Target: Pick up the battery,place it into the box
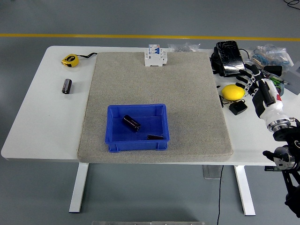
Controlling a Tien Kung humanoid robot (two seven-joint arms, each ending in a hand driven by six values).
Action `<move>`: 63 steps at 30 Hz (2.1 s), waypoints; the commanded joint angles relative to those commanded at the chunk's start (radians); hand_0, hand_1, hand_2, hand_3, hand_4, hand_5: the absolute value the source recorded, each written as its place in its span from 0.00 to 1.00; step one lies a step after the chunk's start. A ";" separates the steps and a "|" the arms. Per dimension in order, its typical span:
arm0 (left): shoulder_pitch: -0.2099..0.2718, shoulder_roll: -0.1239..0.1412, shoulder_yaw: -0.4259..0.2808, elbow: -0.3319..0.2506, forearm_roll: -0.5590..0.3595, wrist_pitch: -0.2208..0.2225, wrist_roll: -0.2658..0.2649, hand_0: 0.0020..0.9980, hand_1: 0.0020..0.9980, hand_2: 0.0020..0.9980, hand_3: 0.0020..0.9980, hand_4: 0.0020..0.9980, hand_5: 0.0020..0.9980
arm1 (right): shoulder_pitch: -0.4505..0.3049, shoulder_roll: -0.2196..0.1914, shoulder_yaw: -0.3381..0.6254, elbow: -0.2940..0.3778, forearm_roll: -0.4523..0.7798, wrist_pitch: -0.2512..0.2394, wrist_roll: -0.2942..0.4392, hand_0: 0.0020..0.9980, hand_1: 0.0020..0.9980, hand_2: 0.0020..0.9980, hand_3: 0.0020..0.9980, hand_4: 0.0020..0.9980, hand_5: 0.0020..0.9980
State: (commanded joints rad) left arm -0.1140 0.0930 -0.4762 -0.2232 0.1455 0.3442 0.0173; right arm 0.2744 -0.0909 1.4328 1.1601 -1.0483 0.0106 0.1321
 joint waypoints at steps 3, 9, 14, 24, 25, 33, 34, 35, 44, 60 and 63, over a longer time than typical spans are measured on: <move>-0.003 -0.001 0.009 0.000 -0.015 0.000 -0.005 0.73 0.72 0.81 0.73 0.74 0.52 | 0.003 -0.001 -0.002 0.002 0.000 -0.001 0.000 0.75 0.76 0.80 0.83 1.00 0.82; -0.005 -0.003 0.018 0.002 -0.033 -0.001 -0.010 0.73 0.72 0.81 0.73 0.74 0.52 | 0.004 -0.002 -0.002 0.005 0.000 -0.001 0.001 0.75 0.76 0.80 0.83 1.00 0.82; -0.008 -0.005 0.025 0.003 -0.047 -0.002 -0.015 0.73 0.72 0.81 0.73 0.74 0.52 | 0.007 -0.005 -0.002 0.011 0.001 0.000 0.002 0.75 0.76 0.80 0.83 1.00 0.82; -0.012 -0.005 0.036 0.003 -0.064 -0.003 -0.021 0.73 0.72 0.81 0.73 0.74 0.52 | 0.003 -0.006 0.015 0.034 -0.003 0.002 0.011 0.75 0.76 0.80 0.84 1.00 0.82; -0.012 -0.005 0.036 0.003 -0.065 -0.002 -0.021 0.73 0.72 0.81 0.73 0.74 0.52 | 0.002 -0.006 0.017 0.037 -0.004 0.003 0.011 0.75 0.76 0.80 0.84 1.00 0.82; -0.011 -0.007 0.023 0.004 -0.047 -0.001 -0.016 0.73 0.72 0.81 0.73 0.74 0.52 | -0.001 -0.008 0.023 0.060 -0.014 0.005 0.007 0.75 0.76 0.80 0.83 1.00 0.82; -0.011 -0.008 0.022 0.004 -0.045 -0.001 -0.015 0.73 0.72 0.81 0.73 0.74 0.52 | -0.002 -0.008 0.023 0.061 -0.014 0.005 0.007 0.75 0.76 0.80 0.83 1.00 0.82; -0.011 -0.008 0.020 0.004 -0.042 0.000 -0.014 0.73 0.72 0.81 0.73 0.74 0.52 | -0.002 -0.008 0.023 0.062 -0.014 0.004 0.007 0.75 0.76 0.80 0.83 1.00 0.82; -0.008 -0.003 -0.001 0.003 -0.004 0.002 -0.006 0.73 0.72 0.81 0.73 0.74 0.52 | -0.007 -0.006 0.029 0.067 -0.021 0.006 0.007 0.76 0.76 0.80 0.83 1.00 0.82; -0.011 -0.003 -0.035 0.005 0.050 -0.001 0.005 0.73 0.73 0.81 0.73 0.74 0.52 | -0.005 -0.009 0.045 0.077 -0.075 0.010 0.010 0.77 0.76 0.80 0.85 1.00 0.82; -0.016 -0.005 -0.026 0.006 0.033 -0.003 -0.001 0.73 0.72 0.81 0.73 0.74 0.52 | 0.000 -0.012 0.050 0.079 -0.077 0.012 0.010 0.78 0.77 0.81 0.86 1.00 0.83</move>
State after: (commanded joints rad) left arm -0.1297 0.0878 -0.5018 -0.2167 0.1782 0.3416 0.0158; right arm 0.2743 -0.1030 1.4830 1.2395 -1.1257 0.0227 0.1424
